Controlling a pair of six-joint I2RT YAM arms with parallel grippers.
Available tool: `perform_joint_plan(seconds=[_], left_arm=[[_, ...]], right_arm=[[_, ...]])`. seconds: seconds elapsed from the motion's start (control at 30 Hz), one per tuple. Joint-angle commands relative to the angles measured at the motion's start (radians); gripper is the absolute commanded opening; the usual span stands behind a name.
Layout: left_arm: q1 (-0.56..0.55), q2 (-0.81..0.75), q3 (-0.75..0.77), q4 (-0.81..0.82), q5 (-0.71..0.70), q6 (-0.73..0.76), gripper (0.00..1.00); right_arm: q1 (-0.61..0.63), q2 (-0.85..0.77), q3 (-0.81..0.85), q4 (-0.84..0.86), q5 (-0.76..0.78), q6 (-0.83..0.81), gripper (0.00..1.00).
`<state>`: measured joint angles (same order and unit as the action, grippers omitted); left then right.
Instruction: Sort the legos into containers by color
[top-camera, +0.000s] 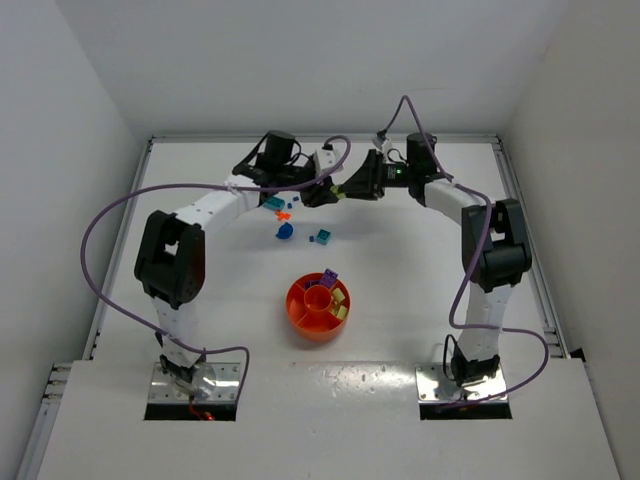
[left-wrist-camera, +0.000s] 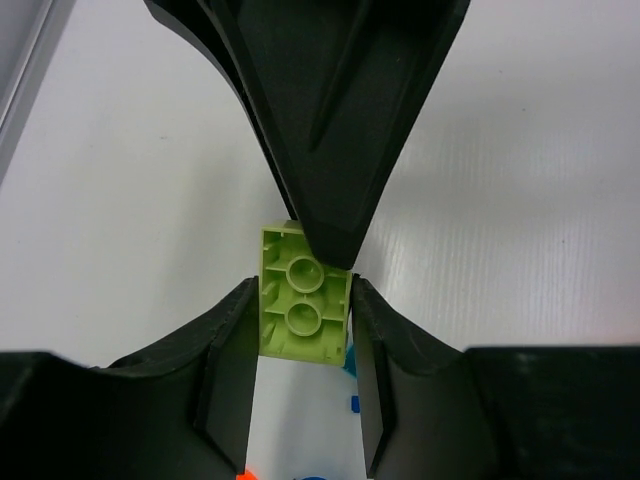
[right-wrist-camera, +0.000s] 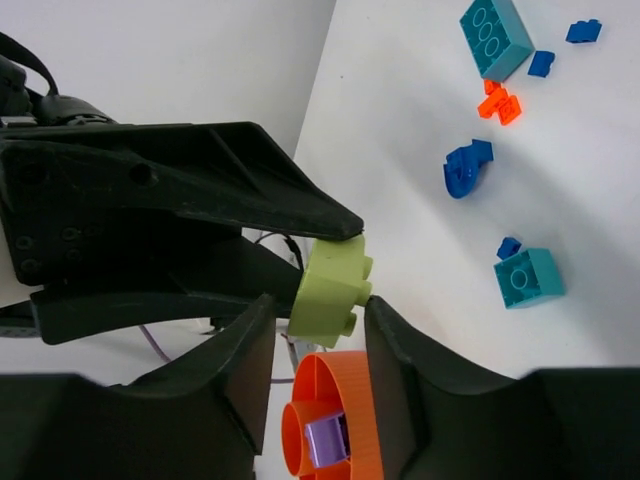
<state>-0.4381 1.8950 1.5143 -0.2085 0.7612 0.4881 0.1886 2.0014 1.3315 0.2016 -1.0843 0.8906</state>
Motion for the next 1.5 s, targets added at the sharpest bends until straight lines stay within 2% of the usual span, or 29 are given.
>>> perform_joint_plan(seconds=[0.0, 0.1, 0.17, 0.27, 0.3, 0.33, 0.4, 0.43, 0.47, 0.5, 0.53, 0.57, 0.6, 0.63, 0.67, 0.7, 0.73, 0.83, 0.97, 1.17, 1.33, 1.47], left_arm=[[-0.005, -0.073, -0.014, 0.037, 0.046, 0.003, 0.15], [-0.005, -0.082, -0.026, 0.037, 0.046, 0.003, 0.23], [-0.014, -0.093, -0.036, 0.037, 0.046, 0.003, 0.24], [-0.014, -0.112, -0.055, 0.037, 0.035, 0.003, 0.35], [-0.014, -0.112, -0.055, 0.037, 0.024, 0.003, 0.49], [-0.014, -0.122, -0.065, 0.037, 0.015, -0.015, 0.56], [-0.014, -0.144, -0.089, 0.037, 0.006, -0.043, 0.96], [-0.004, -0.157, -0.103, 0.046, 0.015, -0.06, 1.0], [0.005, -0.169, -0.117, 0.046, 0.015, -0.074, 1.0], [0.016, -0.183, -0.13, 0.046, 0.015, -0.092, 1.0], [0.039, -0.212, -0.158, 0.046, 0.015, -0.141, 1.0], [0.05, -0.226, -0.169, 0.046, -0.011, -0.175, 1.0], [0.061, -0.241, -0.178, 0.046, -0.034, -0.209, 1.0], [0.084, -0.269, -0.189, 0.046, -0.06, -0.274, 1.0], [0.096, -0.281, -0.203, 0.029, -0.094, -0.295, 1.0], [0.108, -0.29, -0.203, 0.029, -0.106, -0.312, 1.0], [0.134, -0.29, -0.203, 0.02, -0.12, -0.35, 1.0], [0.182, -0.291, -0.189, -0.002, -0.143, -0.376, 1.0], [0.217, -0.222, -0.116, -0.072, -0.122, -0.376, 1.0], [0.266, -0.082, 0.013, -0.247, 0.065, -0.31, 1.0], [0.286, -0.073, 0.014, -0.247, 0.136, -0.29, 1.0], [0.286, -0.073, -0.008, -0.247, 0.116, -0.27, 1.0]], right_arm=[[0.015, -0.021, 0.001, 0.065, -0.04, 0.002, 0.4], [0.015, -0.021, 0.011, 0.076, -0.04, 0.002, 0.25], [0.015, -0.021, 0.011, 0.076, -0.04, 0.002, 0.2], [0.015, -0.021, 0.011, 0.076, -0.04, 0.002, 0.1], [0.015, -0.021, 0.011, 0.076, -0.04, -0.008, 0.08], [0.015, -0.032, 0.011, 0.076, -0.04, -0.009, 0.07], [0.005, -0.052, 0.011, 0.014, -0.04, -0.079, 0.07], [0.005, -0.062, 0.02, -0.023, -0.04, -0.116, 0.07], [-0.008, -0.076, 0.02, -0.066, -0.04, -0.158, 0.07], [-0.02, -0.091, 0.02, -0.12, -0.029, -0.271, 0.07], [-0.02, -0.128, 0.031, -0.248, -0.02, -0.338, 0.06], [-0.032, -0.148, 0.031, -0.308, -0.008, -0.402, 0.06], [-0.032, -0.168, 0.031, -0.37, 0.001, -0.533, 0.06], [-0.043, -0.19, 0.022, -0.489, 0.017, -0.601, 0.06], [-0.043, -0.231, 0.021, -0.552, 0.027, -0.675, 0.06], [-0.043, -0.251, 0.009, -0.618, 0.046, -0.829, 0.04], [-0.032, -0.269, 0.0, -0.731, 0.081, -0.904, 0.04], [-0.006, -0.337, -0.034, -0.893, 0.122, -1.138, 0.04], [0.014, -0.374, -0.054, -0.996, 0.123, -1.274, 0.04], [0.112, -0.386, -0.064, -1.231, 0.187, -1.585, 0.04], [0.181, -0.386, -0.055, -1.269, 0.224, -1.664, 0.04], [0.239, -0.375, -0.045, -1.321, 0.245, -1.708, 0.04]])
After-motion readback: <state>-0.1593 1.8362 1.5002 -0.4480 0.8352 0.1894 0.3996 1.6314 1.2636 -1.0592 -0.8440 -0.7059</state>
